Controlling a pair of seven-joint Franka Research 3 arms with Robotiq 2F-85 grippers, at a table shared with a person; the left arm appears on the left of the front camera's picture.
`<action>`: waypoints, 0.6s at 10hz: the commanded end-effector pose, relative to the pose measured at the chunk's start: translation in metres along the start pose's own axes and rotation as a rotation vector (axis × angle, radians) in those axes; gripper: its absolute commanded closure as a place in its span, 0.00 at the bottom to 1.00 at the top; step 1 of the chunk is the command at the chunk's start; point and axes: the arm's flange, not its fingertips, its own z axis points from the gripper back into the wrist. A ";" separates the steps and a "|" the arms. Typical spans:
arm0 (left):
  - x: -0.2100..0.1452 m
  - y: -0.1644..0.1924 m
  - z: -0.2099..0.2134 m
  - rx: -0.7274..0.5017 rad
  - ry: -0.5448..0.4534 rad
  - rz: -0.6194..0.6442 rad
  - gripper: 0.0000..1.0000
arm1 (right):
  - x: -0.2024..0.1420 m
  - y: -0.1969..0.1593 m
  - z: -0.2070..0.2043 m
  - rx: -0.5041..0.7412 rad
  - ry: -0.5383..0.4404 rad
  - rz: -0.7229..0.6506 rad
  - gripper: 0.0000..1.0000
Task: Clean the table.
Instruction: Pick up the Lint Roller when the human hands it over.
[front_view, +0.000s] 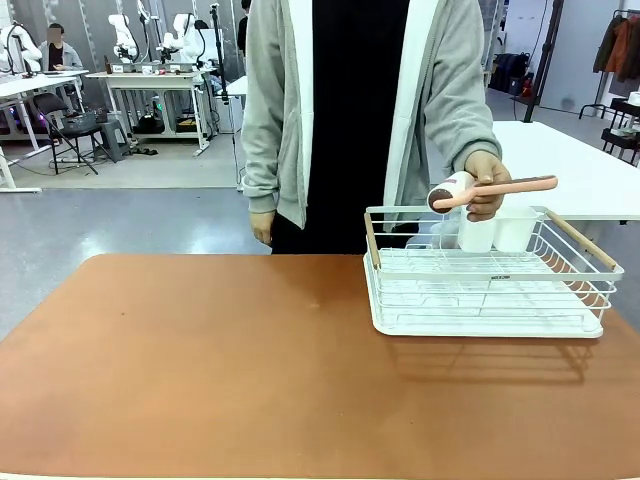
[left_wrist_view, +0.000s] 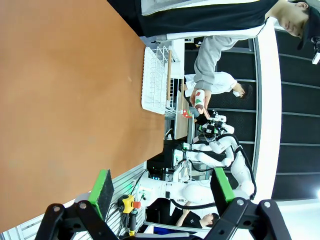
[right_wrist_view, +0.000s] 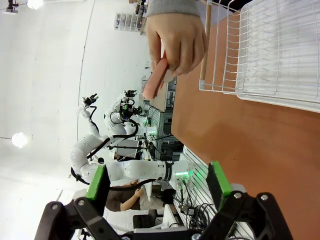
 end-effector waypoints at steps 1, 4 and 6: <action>-0.005 0.000 0.003 -0.008 0.012 -0.022 0.00 | -0.001 0.004 0.000 0.008 0.001 0.001 0.00; -0.005 0.000 0.003 -0.008 0.012 -0.022 0.00 | 0.000 0.000 0.000 0.000 0.000 0.000 0.00; -0.005 0.000 0.003 -0.008 0.012 -0.022 0.00 | -0.013 0.037 -0.020 -0.133 0.033 -0.057 0.00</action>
